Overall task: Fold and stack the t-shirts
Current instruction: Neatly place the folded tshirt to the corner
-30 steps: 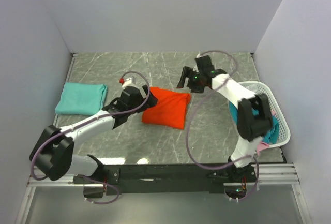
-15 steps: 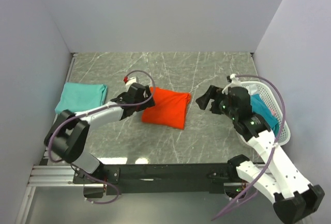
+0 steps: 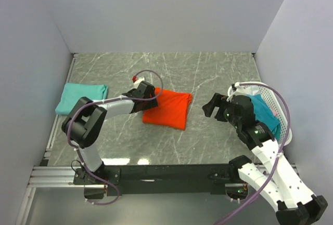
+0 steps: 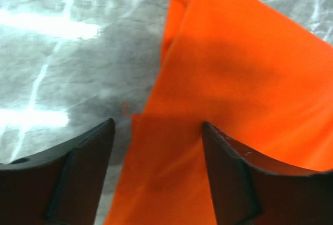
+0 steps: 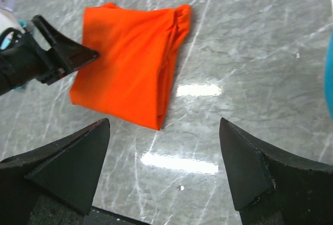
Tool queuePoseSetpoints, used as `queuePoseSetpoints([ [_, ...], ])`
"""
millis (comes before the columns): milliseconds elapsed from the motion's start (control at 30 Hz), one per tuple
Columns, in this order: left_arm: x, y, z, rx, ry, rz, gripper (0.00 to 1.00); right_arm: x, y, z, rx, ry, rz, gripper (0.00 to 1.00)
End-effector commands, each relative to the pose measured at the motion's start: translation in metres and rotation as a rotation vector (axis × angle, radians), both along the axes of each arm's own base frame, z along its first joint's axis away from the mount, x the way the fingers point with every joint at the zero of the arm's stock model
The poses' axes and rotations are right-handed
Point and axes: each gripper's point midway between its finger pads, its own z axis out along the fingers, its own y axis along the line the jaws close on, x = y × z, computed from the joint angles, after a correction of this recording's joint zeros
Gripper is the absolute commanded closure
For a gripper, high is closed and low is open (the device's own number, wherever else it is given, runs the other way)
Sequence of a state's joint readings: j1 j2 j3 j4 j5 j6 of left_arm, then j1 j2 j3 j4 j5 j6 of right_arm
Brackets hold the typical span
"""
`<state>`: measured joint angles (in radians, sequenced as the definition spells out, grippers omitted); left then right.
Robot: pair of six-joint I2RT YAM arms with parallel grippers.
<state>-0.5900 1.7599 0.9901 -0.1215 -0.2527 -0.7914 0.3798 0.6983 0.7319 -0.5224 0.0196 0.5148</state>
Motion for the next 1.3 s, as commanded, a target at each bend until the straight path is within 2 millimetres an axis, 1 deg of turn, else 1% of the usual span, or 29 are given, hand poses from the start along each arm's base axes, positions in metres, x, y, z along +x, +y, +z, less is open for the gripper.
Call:
queuePoseSetpoints([
  [0,-0.005,-0.012,-0.01,0.025,0.034,-0.058,0.31,0.006,-0.01,-0.003,-0.043,-0.006,-0.046,0.08],
  [33,-0.007,-0.018,-0.01,0.032,0.034,-0.075,0.35,0.007,-0.01,-0.003,-0.043,-0.009,-0.045,0.08],
  [67,-0.008,-0.02,-0.012,0.039,0.039,-0.081,0.36,0.007,-0.009,-0.004,-0.044,-0.009,-0.04,0.08],
  [100,-0.012,-0.019,-0.021,0.067,0.063,-0.085,0.36,0.008,-0.009,-0.005,-0.043,-0.01,-0.043,0.08],
  [133,-0.013,-0.025,-0.021,0.075,0.063,-0.09,0.39,0.008,-0.009,-0.004,-0.044,-0.017,-0.042,0.08],
  [200,-0.016,-0.023,-0.031,0.117,0.082,-0.081,0.42,0.009,-0.01,-0.006,-0.053,-0.012,-0.045,0.08],
  [233,-0.019,-0.023,-0.033,0.133,0.089,-0.076,0.48,0.009,-0.011,-0.007,-0.055,-0.014,-0.048,0.08],
  [267,-0.02,-0.023,-0.034,0.146,0.092,-0.072,0.5,0.009,-0.011,-0.007,-0.057,-0.016,-0.045,0.08],
  [300,-0.021,-0.022,-0.038,0.166,0.099,-0.069,0.54,0.009,-0.012,-0.007,-0.059,-0.018,-0.047,0.08],
  [333,-0.021,-0.019,-0.037,0.197,0.094,-0.054,0.63,0.01,-0.012,-0.007,-0.06,-0.023,-0.047,0.08],
  [400,-0.021,-0.014,-0.038,0.243,0.097,-0.037,0.76,0.009,-0.012,-0.007,-0.06,-0.03,-0.046,0.08],
  [433,-0.018,-0.011,-0.033,0.284,0.085,-0.025,0.9,0.01,-0.012,-0.007,-0.063,-0.034,-0.042,0.08],
  [467,-0.018,-0.008,-0.033,0.316,0.083,-0.015,0.97,0.01,-0.013,-0.007,-0.062,-0.033,-0.044,0.08],
  [500,-0.014,-0.011,-0.026,0.336,0.064,-0.021,0.99,0.01,-0.014,-0.008,-0.066,-0.033,-0.049,0.07],
  [533,-0.012,-0.003,-0.022,0.387,0.051,-0.007,0.99,0.01,-0.014,-0.008,-0.067,-0.032,-0.05,0.07],
  [600,-0.007,0.001,-0.015,0.44,0.024,-0.003,0.99,0.011,-0.014,-0.009,-0.068,-0.033,-0.049,0.07],
  [733,0.002,0.025,0.007,0.575,-0.048,0.015,0.99,0.011,-0.013,-0.01,-0.07,-0.035,-0.037,0.07],
  [767,0.008,0.03,0.02,0.595,-0.097,0.038,0.99,0.011,-0.013,-0.01,-0.07,-0.034,-0.038,0.07],
  [800,0.006,0.037,0.02,0.646,-0.099,-0.005,0.99,0.011,-0.013,-0.01,-0.071,-0.037,-0.038,0.07],
  [867,0.01,0.045,0.034,0.684,-0.137,-0.018,0.99,0.012,-0.013,-0.012,-0.071,-0.034,-0.034,0.07],
  [933,0.013,0.058,0.04,0.746,-0.155,-0.049,0.99,0.013,-0.012,-0.014,-0.073,-0.028,-0.032,0.07],
  [967,0.014,0.061,0.047,0.749,-0.168,-0.057,0.99,0.013,-0.013,-0.016,-0.075,-0.024,-0.033,0.07],
  [1033,0.017,0.081,0.051,0.807,-0.176,-0.047,0.99,0.014,-0.013,-0.019,-0.078,-0.013,-0.035,0.07],
  [1067,0.015,0.092,0.052,0.83,-0.175,-0.037,0.99,0.013,-0.011,-0.02,-0.076,-0.01,-0.026,0.07],
  [1100,0.023,0.107,0.058,0.857,-0.193,0.0,0.99,0.014,-0.011,-0.021,-0.08,-0.006,-0.022,0.07],
  [1133,0.024,0.116,0.061,0.865,-0.192,0.011,0.99,0.014,-0.01,-0.021,-0.077,-0.005,-0.016,0.07],
  [1167,0.026,0.123,0.062,0.867,-0.186,0.018,0.99,0.013,-0.01,-0.022,-0.077,-0.002,-0.016,0.07],
  [1200,0.029,0.138,0.061,0.878,-0.164,0.021,0.99,0.013,-0.011,-0.022,-0.077,0.0,-0.017,0.07],
  [1267,0.031,0.147,0.064,0.889,-0.17,0.027,0.99,0.014,-0.011,-0.022,-0.075,-0.006,-0.02,0.07],
])
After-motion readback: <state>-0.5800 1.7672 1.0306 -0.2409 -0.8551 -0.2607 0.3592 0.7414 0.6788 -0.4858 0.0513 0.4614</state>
